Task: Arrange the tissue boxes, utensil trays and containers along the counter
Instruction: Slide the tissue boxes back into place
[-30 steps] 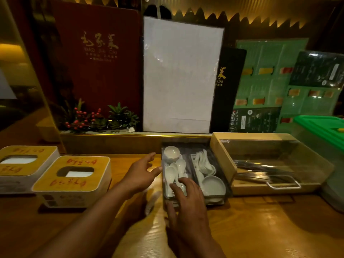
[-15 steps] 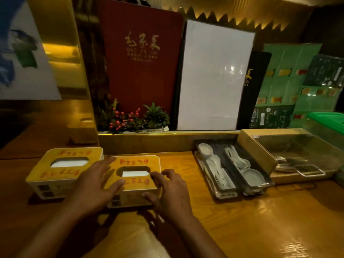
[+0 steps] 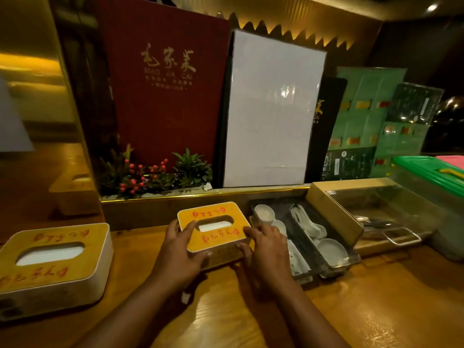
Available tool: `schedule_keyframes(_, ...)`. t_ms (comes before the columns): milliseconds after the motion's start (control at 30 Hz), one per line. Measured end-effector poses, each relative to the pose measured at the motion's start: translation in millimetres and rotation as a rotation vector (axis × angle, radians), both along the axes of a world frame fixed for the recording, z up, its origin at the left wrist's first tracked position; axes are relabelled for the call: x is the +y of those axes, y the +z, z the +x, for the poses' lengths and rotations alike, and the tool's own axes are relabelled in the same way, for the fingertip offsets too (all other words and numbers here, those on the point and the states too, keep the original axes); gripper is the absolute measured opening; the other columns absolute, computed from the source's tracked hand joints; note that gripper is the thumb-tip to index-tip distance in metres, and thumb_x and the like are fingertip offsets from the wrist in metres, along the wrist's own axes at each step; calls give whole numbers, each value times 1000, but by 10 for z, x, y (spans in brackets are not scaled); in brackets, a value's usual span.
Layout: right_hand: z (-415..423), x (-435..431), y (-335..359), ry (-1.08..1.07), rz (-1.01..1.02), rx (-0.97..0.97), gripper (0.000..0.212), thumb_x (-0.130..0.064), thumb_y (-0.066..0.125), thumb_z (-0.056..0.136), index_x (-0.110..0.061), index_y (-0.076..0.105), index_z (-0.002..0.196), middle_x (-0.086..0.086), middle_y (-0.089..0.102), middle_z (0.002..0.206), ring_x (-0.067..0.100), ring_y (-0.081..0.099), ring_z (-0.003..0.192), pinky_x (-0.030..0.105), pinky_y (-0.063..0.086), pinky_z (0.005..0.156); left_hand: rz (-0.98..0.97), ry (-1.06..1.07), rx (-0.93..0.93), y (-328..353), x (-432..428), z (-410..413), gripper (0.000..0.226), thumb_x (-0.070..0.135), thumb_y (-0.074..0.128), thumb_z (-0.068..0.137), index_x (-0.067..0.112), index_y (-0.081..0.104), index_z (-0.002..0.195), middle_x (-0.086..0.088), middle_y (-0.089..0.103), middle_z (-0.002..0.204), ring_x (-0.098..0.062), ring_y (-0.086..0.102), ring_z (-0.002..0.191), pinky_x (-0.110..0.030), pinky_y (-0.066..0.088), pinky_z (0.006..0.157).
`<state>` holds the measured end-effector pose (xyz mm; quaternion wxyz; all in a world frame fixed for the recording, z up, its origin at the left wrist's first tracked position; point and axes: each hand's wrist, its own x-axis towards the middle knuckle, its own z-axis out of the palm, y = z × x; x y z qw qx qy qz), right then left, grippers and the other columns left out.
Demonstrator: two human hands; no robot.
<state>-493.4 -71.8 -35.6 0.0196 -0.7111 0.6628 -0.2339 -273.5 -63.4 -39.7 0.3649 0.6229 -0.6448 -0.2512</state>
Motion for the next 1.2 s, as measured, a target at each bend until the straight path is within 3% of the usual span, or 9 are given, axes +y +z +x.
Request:
schedule_keyframes(167,-102,-150,-67,-86,-36,-93,53,-55,61,89,-32,55,137,-6,52,137,18,42,125,44,40,105,64,-91,-20,9,-399,-68,89,31,78,80,37,27,152,11,13,162,-25,32,142,-43,48,103)
schedule_keyframes(300,-129,-217,-130,-125,-50,-166,52,-54,62,88,-32,57,135,-7,52,136,18,42,125,43,40,104,75,-137,2,-51,-558,-84,90,30,78,79,39,25,151,18,14,160,-23,41,135,-41,56,93)
schedule_keyframes(733,-195,-335,-67,-148,26,-256,51,-44,70,87,-32,57,135,-8,54,134,17,43,122,45,42,102,78,-181,31,-78,-652,-209,89,24,74,84,42,19,151,21,5,161,-22,45,131,-38,59,85)
schedule_keyframes(800,-183,-325,-42,-147,41,-273,52,-43,70,87,-31,56,136,-6,54,133,18,44,121,45,44,101,84,-202,9,-65,-630,-183,93,24,75,83,44,16,152,17,3,162,-23,43,135,-38,55,93)
schedule_keyframes(900,-173,-283,11,-135,61,-263,53,-42,70,87,-29,55,137,-2,53,134,21,46,121,47,46,100,114,-135,-54,-44,-582,-107,106,32,78,79,46,4,152,4,0,166,-27,17,149,-46,30,115)
schedule_keyframes(967,-149,-249,73,-131,67,-203,54,-41,72,85,-26,55,135,3,51,135,25,45,123,50,45,101,98,-64,-70,26,-466,-29,110,36,80,77,44,0,153,4,1,165,-23,8,150,-44,22,116)
schedule_keyframes(1100,286,-74,249,-25,-138,-209,46,-36,72,82,-21,60,124,11,52,130,30,48,120,49,44,98,-43,29,-152,277,-67,386,96,41,76,80,39,14,154,9,12,164,-15,18,148,-34,26,113)
schedule_keyframes(1200,1036,169,303,254,-105,-181,42,-45,65,87,-26,60,124,4,55,127,23,49,118,40,42,95,-136,172,-191,428,243,897,77,37,74,83,32,34,150,4,36,156,-19,38,138,-33,35,106)
